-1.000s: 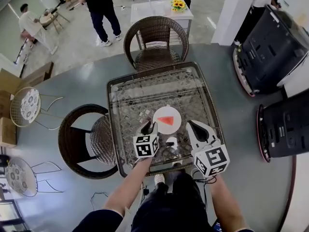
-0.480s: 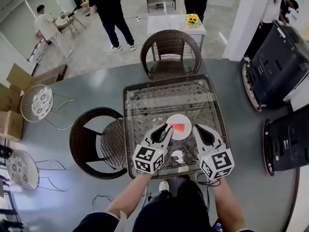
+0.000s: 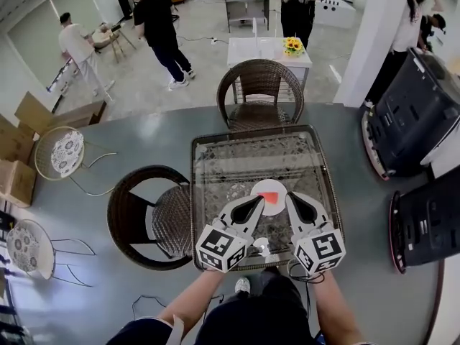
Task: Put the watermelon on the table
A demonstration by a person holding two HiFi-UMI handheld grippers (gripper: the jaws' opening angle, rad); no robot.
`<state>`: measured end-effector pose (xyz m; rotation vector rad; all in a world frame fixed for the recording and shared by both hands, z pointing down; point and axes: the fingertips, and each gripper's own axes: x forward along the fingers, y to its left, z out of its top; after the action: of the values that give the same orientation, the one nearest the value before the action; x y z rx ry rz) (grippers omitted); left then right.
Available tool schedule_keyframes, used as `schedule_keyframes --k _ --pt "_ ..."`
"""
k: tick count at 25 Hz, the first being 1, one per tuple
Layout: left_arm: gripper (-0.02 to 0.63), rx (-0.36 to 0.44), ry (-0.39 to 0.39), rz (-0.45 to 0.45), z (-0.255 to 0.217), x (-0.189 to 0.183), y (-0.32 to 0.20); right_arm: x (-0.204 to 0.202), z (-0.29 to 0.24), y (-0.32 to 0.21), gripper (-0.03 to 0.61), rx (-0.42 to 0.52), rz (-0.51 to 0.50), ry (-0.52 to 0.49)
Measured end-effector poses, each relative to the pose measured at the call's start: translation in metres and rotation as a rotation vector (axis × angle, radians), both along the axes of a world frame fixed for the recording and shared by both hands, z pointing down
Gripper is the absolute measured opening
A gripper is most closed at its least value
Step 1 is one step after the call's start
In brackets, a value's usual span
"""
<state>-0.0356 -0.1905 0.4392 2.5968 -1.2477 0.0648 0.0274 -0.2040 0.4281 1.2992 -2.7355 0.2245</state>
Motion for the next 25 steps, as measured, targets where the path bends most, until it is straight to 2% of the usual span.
schedule_keyframes --k 7,25 --pt "0.005 -0.004 0.031 0.027 -0.007 0.001 0.008 -0.005 -0.008 0.008 0.0 0.013 -0.005 -0.003" --pt "0.005 0.006 0.022 0.05 -0.013 0.003 0.014 -0.003 -0.014 0.014 0.001 0.034 0.001 -0.004"
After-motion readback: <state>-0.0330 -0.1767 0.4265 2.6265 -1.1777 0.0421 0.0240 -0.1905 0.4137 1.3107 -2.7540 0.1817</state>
